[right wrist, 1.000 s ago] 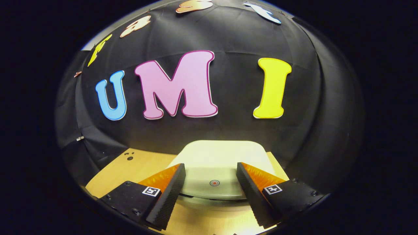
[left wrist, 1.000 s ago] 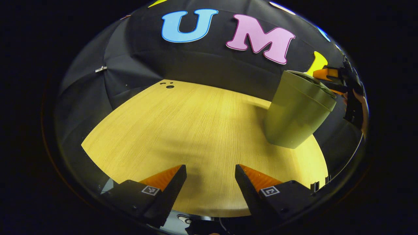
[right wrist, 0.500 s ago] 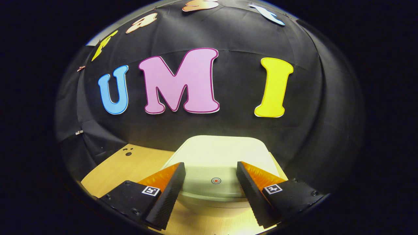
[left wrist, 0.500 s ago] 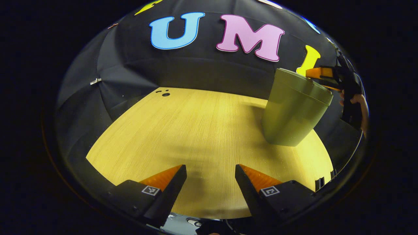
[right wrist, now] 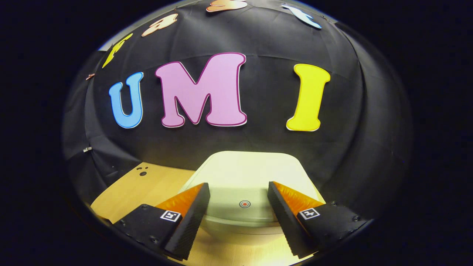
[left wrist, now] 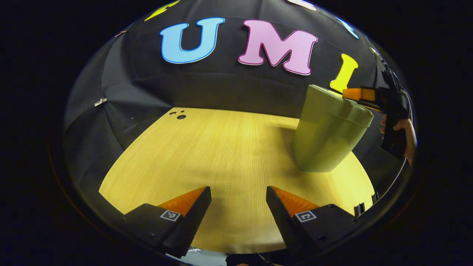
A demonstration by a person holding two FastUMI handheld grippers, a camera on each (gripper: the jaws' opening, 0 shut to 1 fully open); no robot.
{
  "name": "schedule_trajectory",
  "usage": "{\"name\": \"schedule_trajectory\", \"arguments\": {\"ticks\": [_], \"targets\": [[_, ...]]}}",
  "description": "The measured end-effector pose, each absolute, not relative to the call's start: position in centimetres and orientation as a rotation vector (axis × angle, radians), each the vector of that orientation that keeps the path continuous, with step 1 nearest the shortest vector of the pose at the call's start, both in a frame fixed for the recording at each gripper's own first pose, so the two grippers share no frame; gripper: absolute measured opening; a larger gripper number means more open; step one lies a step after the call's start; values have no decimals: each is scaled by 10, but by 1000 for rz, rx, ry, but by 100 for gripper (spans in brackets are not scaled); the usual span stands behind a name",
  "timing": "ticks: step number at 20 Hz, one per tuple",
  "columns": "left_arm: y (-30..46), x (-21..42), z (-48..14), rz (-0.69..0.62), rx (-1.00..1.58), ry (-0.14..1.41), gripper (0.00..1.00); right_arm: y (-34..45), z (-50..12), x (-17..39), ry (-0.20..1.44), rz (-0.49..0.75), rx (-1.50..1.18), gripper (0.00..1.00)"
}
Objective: Press the lid of the desktop garbage bin to open it, pick up the crumpled paper on the desktop and throw it into the bin, then pick up the pop can on the desktop and drop it into the bin, and finally close the garbage bin lid.
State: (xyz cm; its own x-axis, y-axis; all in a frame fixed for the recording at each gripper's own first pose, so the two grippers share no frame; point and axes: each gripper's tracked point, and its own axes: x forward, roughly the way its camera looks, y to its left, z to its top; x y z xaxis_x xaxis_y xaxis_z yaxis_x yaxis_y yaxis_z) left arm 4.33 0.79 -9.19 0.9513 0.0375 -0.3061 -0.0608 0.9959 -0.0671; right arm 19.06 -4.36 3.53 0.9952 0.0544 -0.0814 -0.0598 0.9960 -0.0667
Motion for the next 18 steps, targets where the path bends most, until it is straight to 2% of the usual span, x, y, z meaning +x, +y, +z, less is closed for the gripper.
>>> {"name": "schedule_trajectory", "arguments": {"ticks": [8,13,18], "targets": [[27,35,-32,-26,-74,170,96,-45,38,170,121,-28,-28,99],[45,17,10,-2,-26,16,96,-33,44,129,88,-55,-3,98],[54,-4,19,18,45,-69,95,-3,26,80,82,-42,-25,98]]}}
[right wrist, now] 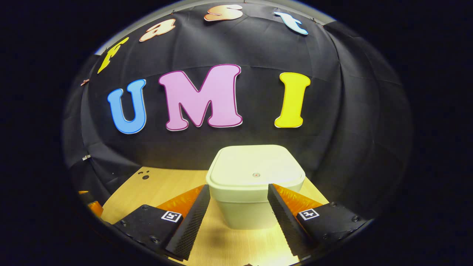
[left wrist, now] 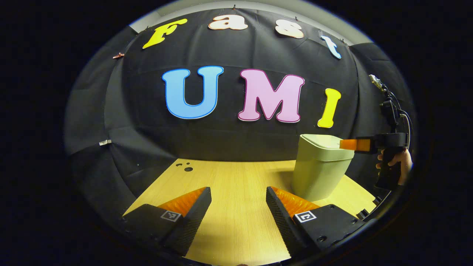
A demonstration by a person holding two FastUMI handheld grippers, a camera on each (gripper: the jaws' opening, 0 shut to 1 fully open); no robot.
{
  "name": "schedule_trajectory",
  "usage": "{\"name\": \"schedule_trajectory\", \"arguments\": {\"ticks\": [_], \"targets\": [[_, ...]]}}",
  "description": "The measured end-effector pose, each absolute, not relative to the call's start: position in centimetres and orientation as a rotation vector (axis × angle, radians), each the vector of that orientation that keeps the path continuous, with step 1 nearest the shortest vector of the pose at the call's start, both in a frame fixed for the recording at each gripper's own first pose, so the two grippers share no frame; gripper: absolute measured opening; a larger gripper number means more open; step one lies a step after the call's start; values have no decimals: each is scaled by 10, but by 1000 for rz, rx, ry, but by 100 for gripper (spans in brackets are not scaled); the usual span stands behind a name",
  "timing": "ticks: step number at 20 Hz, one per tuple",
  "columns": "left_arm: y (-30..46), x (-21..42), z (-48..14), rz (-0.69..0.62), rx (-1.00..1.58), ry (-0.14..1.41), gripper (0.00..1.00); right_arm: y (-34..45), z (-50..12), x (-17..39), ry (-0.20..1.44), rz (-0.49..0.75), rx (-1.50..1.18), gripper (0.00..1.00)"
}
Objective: Press the lid of the desktop garbage bin to open it, pick up the crumpled paper on the desktop and throw it into the bin, then pick up the pop can on the desktop and drop it into the bin, and finally close the garbage bin lid.
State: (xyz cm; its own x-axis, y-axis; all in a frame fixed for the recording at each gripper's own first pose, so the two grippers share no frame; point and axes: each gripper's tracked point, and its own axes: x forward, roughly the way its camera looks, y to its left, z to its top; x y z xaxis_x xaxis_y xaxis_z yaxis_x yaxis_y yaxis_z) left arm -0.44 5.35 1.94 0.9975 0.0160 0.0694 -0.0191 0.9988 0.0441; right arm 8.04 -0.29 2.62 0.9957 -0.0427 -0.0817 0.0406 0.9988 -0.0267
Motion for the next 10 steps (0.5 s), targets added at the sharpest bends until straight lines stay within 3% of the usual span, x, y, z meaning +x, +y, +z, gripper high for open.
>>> {"name": "schedule_trajectory", "arguments": {"ticks": [4,10], "targets": [[57,-18,26,28,76,-123,96,17,-3,40,121,-48,-1,99],[40,-23,8,-56,81,-98,96,44,-55,-2,210,-25,32,99]]}}
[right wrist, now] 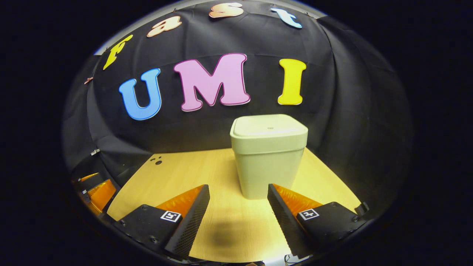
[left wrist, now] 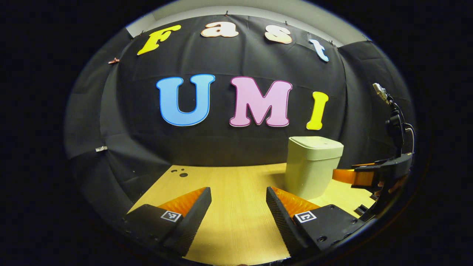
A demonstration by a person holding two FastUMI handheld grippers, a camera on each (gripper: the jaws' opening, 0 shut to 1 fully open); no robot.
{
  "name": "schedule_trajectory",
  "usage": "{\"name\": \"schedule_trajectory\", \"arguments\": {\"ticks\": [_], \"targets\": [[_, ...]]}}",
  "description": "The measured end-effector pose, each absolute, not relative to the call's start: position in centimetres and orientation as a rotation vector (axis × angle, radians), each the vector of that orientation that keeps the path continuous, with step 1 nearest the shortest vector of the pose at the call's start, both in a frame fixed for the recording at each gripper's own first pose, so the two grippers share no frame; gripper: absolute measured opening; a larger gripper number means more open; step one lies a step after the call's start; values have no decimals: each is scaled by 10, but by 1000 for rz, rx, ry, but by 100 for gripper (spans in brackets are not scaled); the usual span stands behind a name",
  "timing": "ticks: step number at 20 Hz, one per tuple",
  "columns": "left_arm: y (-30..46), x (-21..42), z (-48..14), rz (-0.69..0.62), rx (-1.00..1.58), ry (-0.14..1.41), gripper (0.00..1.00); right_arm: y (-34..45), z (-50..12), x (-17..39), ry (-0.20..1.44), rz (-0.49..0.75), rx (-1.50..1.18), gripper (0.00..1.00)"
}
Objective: Press the lid of the desktop garbage bin to open it, pick up the crumpled paper on the desktop and throw it into the bin, then pick up the pop can on the desktop and drop it into the bin, and finally close the garbage bin lid.
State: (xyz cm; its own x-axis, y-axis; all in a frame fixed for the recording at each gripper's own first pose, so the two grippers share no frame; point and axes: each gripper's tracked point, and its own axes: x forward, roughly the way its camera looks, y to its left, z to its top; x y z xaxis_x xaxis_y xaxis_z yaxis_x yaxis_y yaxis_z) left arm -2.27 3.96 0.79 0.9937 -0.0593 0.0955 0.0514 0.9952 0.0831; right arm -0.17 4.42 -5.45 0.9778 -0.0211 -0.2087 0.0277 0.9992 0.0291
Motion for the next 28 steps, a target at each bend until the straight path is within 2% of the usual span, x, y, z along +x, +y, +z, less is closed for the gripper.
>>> {"name": "schedule_trajectory", "arguments": {"ticks": [6,16,28], "targets": [[38,-25,-15,-63,60,-40,95,54,-91,-28,301,-9,19,99],[47,-24,-41,-18,14,41,95,69,-118,-47,389,36,27,99],[32,-21,-52,-43,3,81,96,47,-127,-56,417,-8,73,99]]}}
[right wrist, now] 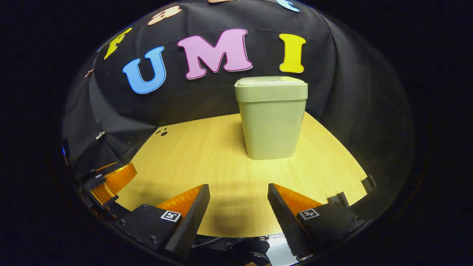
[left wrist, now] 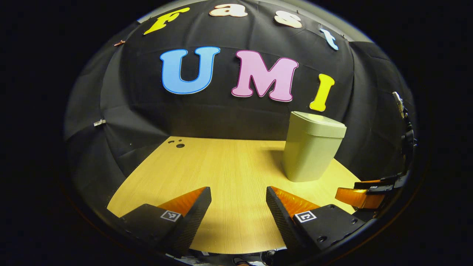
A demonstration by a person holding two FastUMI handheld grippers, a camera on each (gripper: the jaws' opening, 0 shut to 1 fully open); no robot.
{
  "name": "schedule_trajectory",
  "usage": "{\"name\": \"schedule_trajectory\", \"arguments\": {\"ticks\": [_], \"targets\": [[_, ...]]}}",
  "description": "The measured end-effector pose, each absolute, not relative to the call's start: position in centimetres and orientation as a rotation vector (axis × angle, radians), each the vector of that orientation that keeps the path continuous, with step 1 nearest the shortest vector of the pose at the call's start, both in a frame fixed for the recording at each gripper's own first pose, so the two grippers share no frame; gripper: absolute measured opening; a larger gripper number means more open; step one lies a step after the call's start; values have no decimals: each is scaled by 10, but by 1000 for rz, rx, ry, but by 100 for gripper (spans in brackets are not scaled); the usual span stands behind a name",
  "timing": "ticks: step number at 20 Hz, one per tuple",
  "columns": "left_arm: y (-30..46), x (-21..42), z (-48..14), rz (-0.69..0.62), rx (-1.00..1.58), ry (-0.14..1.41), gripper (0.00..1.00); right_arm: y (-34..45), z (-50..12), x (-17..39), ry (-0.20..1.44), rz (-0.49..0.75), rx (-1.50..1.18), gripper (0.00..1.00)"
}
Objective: Press the lid of the desktop garbage bin to open it, pick up the crumpled paper on the desktop and throw it into the bin, then pick up the pop can on the desktop and drop it into the bin, and finally close the garbage bin lid.
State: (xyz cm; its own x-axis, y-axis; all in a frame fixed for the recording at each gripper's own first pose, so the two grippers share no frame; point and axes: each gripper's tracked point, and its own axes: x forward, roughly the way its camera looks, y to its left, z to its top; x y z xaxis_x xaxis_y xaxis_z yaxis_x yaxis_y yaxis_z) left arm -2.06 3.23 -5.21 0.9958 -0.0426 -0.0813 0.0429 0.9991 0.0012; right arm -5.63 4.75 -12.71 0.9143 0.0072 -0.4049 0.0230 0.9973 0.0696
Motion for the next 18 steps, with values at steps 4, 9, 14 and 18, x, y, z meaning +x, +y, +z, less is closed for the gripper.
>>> {"name": "schedule_trajectory", "arguments": {"ticks": [4,9,14,18], "targets": [[31,-19,-56,-49,11,87,96,48,-131,-58,426,-6,84,99],[38,-17,-60,-33,-2,101,96,54,-136,-57,441,11,78,99],[50,-13,-65,-6,-27,111,96,61,-140,-53,458,26,68,99],[58,-8,-66,12,-46,114,96,66,-141,-48,465,42,49,99]]}}
